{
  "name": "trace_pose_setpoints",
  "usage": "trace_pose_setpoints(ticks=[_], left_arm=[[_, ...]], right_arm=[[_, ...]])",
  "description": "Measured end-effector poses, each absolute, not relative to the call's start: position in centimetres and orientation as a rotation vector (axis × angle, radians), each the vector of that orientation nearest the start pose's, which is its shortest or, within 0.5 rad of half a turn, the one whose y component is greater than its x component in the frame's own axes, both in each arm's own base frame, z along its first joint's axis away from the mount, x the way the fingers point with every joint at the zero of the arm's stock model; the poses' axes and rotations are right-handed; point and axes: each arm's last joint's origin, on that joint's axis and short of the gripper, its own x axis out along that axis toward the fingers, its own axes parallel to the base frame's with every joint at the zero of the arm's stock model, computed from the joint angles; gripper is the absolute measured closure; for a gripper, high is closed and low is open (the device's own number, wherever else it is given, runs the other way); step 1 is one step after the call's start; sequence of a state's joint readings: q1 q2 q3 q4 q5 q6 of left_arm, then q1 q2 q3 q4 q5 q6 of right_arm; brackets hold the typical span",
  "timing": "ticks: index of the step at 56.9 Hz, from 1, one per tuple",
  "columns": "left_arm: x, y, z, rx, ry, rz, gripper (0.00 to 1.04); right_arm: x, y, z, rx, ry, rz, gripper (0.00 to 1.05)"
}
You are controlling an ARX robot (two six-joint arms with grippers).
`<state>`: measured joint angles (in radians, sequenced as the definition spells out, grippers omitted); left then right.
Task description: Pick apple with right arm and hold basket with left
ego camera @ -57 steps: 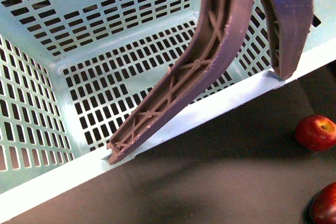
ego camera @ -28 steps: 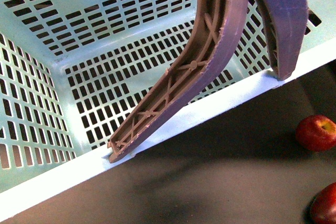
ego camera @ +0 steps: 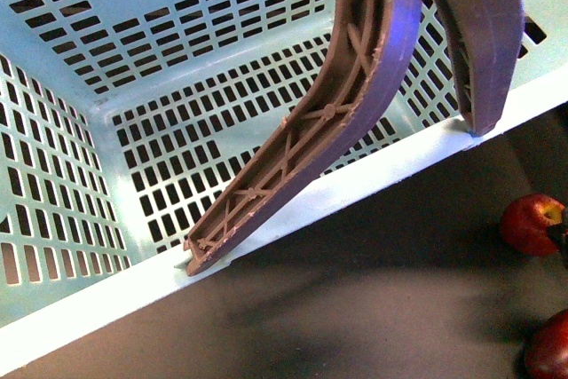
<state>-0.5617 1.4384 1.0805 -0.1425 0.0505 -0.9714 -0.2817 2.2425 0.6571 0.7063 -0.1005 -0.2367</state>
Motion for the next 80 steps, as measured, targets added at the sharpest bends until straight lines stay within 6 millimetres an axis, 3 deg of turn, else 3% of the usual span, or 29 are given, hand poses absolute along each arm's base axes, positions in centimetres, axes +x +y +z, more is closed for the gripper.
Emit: trace_pose_setpoints(ticks=[11, 24, 39, 46, 54, 61, 69, 80], left_arm=[[27.0, -17.2, 28.9, -0.793, 0.734, -0.309, 0.89], [27.0, -17.2, 28.9, -0.793, 0.734, -0.309, 0.89], [27.0, -17.2, 28.9, -0.793, 0.735, -0.309, 0.89], [27.0, -17.2, 28.9, -0.793, 0.735, -0.309, 0.89], [27.0, -17.2, 28.9, -0.793, 0.735, -0.309, 0.89], [27.0, -17.2, 28.9, -0.793, 0.734, -0.309, 0.89], [27.0, -17.2, 28.9, -0.793, 0.735, -0.31, 0.89], [27.0, -17.2, 28.9, -0.793, 0.735, -0.309, 0.89]], right_arm=[[33.0, -8.1, -2.6, -0.048, 0.882, -0.08, 0.09], [35.8, -8.1, -3.6, -0.032, 0.9, -0.08, 0.09], [35.5, -7.9, -5.4, -0.011, 0.968, -0.091, 0.09], [35.3, -7.9, -5.6, -0.008, 0.977, -0.097, 0.21], [34.8, -8.1, -5.4, -0.001, 0.976, -0.111, 0.24], [33.9, -8.3, -4.5, 0.008, 0.974, -0.116, 0.24], [33.0, -8.3, -1.4, -0.001, 0.909, -0.109, 0.24], [30.9, -7.1, 4.8, -0.018, 0.781, -0.06, 0.24]])
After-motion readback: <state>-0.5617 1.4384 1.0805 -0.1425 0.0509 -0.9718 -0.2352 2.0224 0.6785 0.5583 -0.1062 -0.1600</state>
